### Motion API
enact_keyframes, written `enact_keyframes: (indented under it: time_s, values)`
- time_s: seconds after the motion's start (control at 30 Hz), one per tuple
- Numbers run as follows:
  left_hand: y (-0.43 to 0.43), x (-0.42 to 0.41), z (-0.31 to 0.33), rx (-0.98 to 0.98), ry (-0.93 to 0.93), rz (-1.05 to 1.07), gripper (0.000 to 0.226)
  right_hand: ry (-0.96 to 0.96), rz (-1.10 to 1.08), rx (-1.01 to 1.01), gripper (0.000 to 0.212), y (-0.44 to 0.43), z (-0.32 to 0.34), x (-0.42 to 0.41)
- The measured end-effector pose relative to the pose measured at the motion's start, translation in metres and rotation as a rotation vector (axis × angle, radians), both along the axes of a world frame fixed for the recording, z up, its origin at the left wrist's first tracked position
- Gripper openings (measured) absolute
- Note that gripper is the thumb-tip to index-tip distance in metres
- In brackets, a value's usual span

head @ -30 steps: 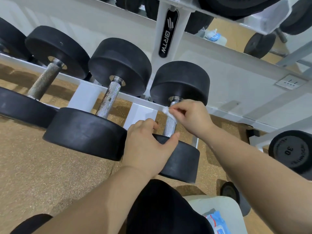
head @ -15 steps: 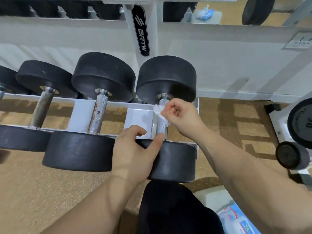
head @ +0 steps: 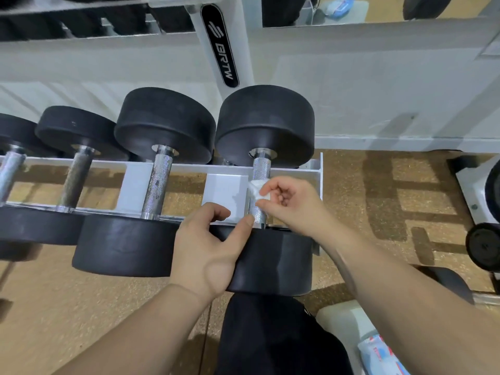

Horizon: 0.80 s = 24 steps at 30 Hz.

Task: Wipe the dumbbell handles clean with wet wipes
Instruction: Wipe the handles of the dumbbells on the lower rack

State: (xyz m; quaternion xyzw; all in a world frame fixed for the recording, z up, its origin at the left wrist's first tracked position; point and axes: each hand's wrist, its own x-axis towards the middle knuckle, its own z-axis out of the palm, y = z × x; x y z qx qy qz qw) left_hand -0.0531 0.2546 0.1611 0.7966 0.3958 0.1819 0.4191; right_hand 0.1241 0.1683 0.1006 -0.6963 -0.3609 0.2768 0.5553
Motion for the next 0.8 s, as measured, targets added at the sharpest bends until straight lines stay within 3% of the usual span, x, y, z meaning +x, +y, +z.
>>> enact_keyframes:
  time_s: [0.23,0.33,0.43,0.63,0.8]
  values:
    - [0.001,0.000,-0.002,0.011,0.005,0.015,0.051,-0.040,-0.117,0.104,0.007,0.026,0.007,0.023]
    - [0.001,0.000,-0.002,0.012,0.013,0.003,0.051,0.058,0.070,-0.003,0.010,0.009,0.004,0.017]
    - [0.000,0.000,0.002,0.002,0.032,-0.006,0.052,0.038,0.225,-0.079,0.010,-0.004,0.009,0.010]
    - [-0.003,0.000,0.008,-0.012,0.068,0.008,0.048,0.012,-0.072,0.000,0.011,0.021,0.009,0.025]
    - [-0.002,0.000,0.008,-0.017,0.060,0.012,0.048,-0.040,0.250,-0.134,0.014,-0.005,0.013,0.010]
